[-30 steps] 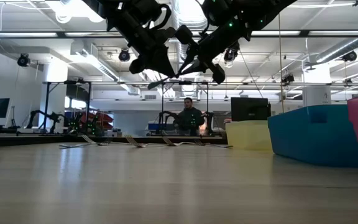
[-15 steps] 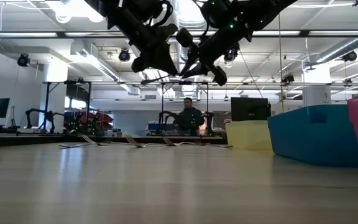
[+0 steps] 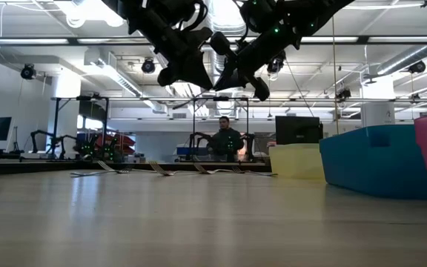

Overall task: Sort silverware by color (type)
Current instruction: Put the blue fork into the pink bin

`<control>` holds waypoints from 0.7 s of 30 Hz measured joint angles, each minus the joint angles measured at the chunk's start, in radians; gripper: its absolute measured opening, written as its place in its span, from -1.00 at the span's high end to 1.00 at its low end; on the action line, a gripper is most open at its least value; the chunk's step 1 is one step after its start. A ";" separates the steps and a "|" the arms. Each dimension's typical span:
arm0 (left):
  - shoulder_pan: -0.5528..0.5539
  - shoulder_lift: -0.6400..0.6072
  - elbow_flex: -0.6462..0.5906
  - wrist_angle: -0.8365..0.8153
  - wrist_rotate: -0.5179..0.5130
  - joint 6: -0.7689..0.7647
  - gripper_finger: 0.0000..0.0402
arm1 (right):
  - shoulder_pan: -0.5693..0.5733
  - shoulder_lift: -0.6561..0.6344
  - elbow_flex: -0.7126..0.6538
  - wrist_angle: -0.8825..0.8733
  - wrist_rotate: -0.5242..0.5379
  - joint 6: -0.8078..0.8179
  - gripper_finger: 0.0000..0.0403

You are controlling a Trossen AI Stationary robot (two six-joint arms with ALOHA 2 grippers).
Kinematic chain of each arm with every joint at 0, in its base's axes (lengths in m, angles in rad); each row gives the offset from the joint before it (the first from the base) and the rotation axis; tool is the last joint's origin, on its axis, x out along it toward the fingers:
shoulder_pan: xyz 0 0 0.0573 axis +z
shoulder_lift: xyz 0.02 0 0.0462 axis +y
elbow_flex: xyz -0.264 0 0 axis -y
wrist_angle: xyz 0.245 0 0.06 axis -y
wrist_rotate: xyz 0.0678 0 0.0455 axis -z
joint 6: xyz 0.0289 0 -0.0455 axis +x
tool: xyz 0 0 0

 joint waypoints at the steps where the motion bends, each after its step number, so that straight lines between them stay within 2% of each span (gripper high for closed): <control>1: 0.000 0.000 0.000 -0.001 0.000 0.000 1.00 | 0.000 0.000 0.000 -0.001 -0.001 -0.008 0.95; 6: 0.000 -0.010 0.000 -0.012 0.000 0.043 1.00 | -0.010 0.000 0.002 -0.071 -0.002 -0.066 0.96; 11: 0.001 -0.040 0.000 -0.071 0.003 0.101 1.00 | -0.034 -0.016 0.043 -0.294 0.002 -0.149 0.96; 17: 0.001 -0.068 0.001 -0.267 0.003 0.197 1.00 | -0.010 -0.068 0.130 -0.642 -0.201 -0.298 0.96; 21: 0.001 -0.075 0.001 -0.416 0.003 0.276 1.00 | 0.053 -0.123 0.179 -0.861 -0.314 -0.320 0.96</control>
